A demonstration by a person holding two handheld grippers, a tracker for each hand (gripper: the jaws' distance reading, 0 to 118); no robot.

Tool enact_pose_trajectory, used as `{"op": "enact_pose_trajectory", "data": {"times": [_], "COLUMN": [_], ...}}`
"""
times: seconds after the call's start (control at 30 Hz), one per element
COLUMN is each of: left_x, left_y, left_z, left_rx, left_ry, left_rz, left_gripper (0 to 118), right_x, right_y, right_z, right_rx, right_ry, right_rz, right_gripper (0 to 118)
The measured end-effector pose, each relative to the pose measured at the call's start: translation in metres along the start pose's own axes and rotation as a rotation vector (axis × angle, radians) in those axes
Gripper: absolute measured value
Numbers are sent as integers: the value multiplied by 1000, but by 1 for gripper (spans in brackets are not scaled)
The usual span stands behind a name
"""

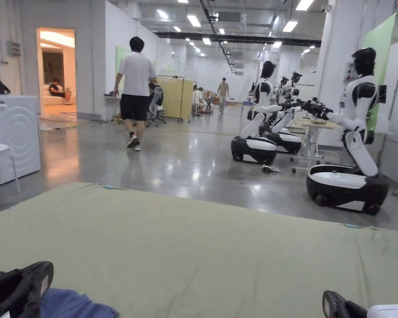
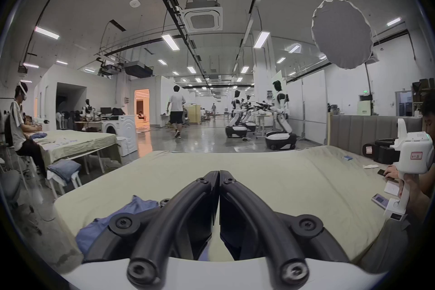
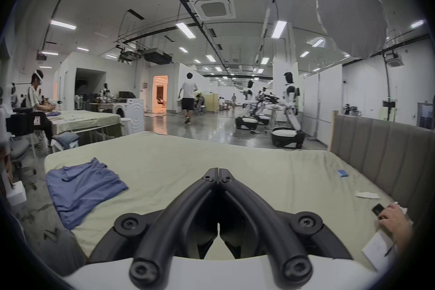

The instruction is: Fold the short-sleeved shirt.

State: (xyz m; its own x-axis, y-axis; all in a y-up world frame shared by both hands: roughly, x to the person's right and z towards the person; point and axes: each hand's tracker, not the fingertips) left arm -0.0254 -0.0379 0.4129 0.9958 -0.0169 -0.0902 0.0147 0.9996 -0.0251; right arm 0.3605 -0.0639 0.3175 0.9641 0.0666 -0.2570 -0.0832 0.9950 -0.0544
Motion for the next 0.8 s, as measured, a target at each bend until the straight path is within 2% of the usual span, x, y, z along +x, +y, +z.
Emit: {"op": "enact_pose_trajectory", "data": {"times": [0.27, 0.43, 0.53, 0.63, 0.8], "left_x": [-45, -65, -83, -100, -128], "left_y": [-9, -16, -26, -45, -92], "left_z": [45, 46, 22, -26, -130], "left_rx": [-51, -106, -205, -326, -562], "left_ry": [179, 190, 140, 51, -4], "left_rz": [-11, -9, 21, 110, 236], "left_gripper": [3, 5, 43, 67, 68], "right_x": [-73, -90, -88, -76, -54], "right_y": [-11, -22, -31, -39, -44], "right_z": [-46, -56, -51, -46, -38], "right_rx": [-11, -27, -44, -59, -104], "right_ry": [256, 328, 337, 326, 274], "right_rz": [-28, -24, 11, 46, 56], "right_gripper": [0, 0, 0, 0, 0]}}
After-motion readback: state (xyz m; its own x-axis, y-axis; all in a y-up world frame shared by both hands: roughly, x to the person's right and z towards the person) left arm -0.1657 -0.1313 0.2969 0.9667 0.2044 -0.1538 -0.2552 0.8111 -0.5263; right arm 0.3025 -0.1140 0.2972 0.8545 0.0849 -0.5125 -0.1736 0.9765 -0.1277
